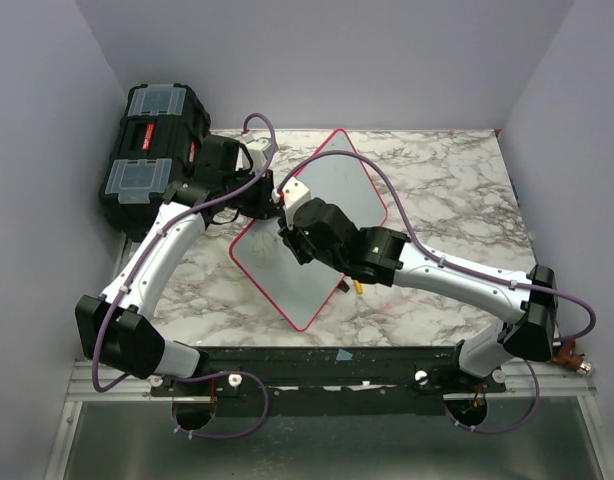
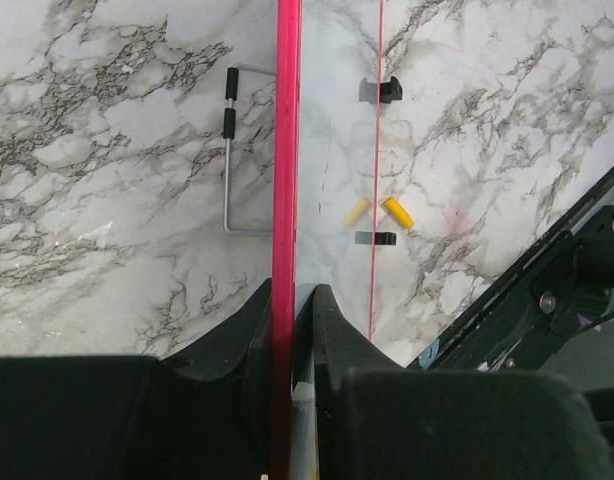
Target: Write a sentence on the whiteboard
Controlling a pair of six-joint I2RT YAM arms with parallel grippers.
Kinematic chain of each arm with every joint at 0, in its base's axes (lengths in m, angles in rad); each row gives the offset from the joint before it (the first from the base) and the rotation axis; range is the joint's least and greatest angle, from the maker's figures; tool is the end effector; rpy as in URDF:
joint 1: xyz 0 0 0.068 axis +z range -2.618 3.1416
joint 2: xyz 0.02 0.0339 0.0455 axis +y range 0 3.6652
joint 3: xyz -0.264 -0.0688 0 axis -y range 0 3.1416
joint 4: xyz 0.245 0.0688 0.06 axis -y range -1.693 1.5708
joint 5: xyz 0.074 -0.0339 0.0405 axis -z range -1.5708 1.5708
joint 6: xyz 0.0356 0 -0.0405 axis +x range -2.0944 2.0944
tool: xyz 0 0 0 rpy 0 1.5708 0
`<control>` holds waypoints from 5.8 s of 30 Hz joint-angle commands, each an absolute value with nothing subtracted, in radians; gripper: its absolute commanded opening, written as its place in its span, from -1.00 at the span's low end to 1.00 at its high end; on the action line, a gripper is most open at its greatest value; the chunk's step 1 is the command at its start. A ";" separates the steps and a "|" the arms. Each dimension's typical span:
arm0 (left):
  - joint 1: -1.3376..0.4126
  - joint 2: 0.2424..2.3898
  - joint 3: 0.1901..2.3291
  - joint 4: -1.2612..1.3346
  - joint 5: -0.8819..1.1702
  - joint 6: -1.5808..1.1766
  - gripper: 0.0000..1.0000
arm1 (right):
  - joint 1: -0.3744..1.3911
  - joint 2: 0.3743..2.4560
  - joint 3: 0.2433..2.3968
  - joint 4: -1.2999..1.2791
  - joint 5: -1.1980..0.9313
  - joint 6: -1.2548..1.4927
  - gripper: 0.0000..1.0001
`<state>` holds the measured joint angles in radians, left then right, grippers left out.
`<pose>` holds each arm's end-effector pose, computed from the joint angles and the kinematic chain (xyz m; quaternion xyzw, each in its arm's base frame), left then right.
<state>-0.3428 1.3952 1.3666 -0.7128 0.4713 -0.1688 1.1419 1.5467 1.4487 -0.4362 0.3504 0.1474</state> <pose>0.2757 -0.1155 0.3550 0.1710 0.8784 -0.3059 0.3250 0.1591 0.3185 0.3585 -0.3321 0.7930 0.1721 0.4809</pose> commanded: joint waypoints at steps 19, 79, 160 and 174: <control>-0.367 1.405 1.396 -0.752 0.360 -0.059 -1.00 | 1.140 1.608 1.489 -0.376 0.466 0.127 -0.99; -0.368 1.425 1.453 -0.767 0.366 -0.032 -1.00 | 0.926 1.317 1.321 -0.450 0.217 0.298 -0.99; -0.385 1.449 1.500 -0.775 0.359 -0.035 -1.00 | 0.887 1.453 1.337 -0.434 0.117 0.310 -0.99; -0.385 1.448 1.497 -0.778 0.352 -0.025 -1.00 | 0.887 1.420 1.460 -0.468 0.126 0.314 -0.99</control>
<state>-0.3820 1.4425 1.4708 -0.7952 0.4530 -0.1322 0.8883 1.4460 1.3903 -0.4656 0.1242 0.3107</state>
